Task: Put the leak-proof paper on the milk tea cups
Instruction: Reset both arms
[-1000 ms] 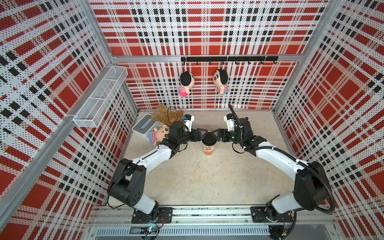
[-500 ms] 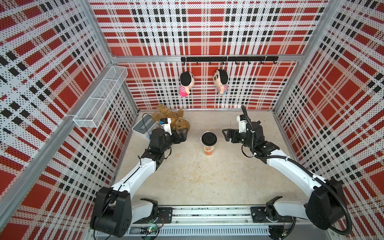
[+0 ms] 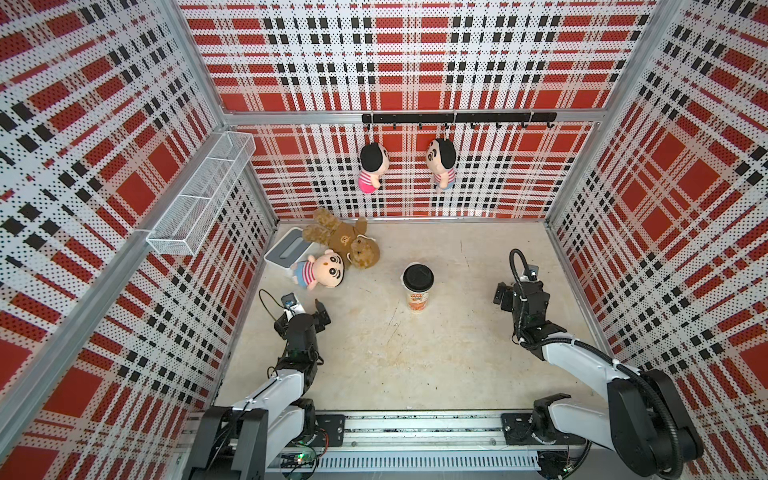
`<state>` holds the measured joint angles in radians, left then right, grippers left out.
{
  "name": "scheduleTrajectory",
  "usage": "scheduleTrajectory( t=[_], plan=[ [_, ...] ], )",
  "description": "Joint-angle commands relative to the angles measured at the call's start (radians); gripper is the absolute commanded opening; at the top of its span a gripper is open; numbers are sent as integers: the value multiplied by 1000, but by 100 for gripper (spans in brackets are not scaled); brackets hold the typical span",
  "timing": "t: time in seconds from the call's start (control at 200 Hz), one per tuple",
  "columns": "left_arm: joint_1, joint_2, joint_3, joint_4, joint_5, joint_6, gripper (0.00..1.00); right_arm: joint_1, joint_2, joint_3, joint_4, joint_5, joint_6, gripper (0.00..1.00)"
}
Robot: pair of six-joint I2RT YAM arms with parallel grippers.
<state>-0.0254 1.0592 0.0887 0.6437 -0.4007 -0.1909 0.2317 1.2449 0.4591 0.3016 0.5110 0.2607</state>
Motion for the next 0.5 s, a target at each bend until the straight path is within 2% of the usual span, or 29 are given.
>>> scheduleTrajectory(
  t=[0.0,0.075,0.11,0.14,0.195,0.276,0.356,0.441,0.491],
  plan=[
    [67,24,13,277,117,52,98,-11,59,-33,336,62,-137,100],
    [118,74,26,324,209,38,98,-24,149,-139,641,-1,-228,100],
    [127,96,23,374,232,38,98,-24,198,-161,758,15,-267,100],
    [131,122,13,437,240,37,98,-13,203,-146,721,52,-264,100],
    [143,165,-2,544,270,31,98,-35,201,-126,672,4,-248,100],
    [152,234,11,621,266,36,98,-59,220,-106,651,-6,-232,100],
    [159,296,60,627,326,37,98,-127,309,-173,886,-138,-214,100],
    [156,335,103,600,329,44,98,-172,332,-203,939,-194,-165,100],
    [155,348,115,600,331,42,98,-173,322,-192,890,-194,-156,100]
  ],
)
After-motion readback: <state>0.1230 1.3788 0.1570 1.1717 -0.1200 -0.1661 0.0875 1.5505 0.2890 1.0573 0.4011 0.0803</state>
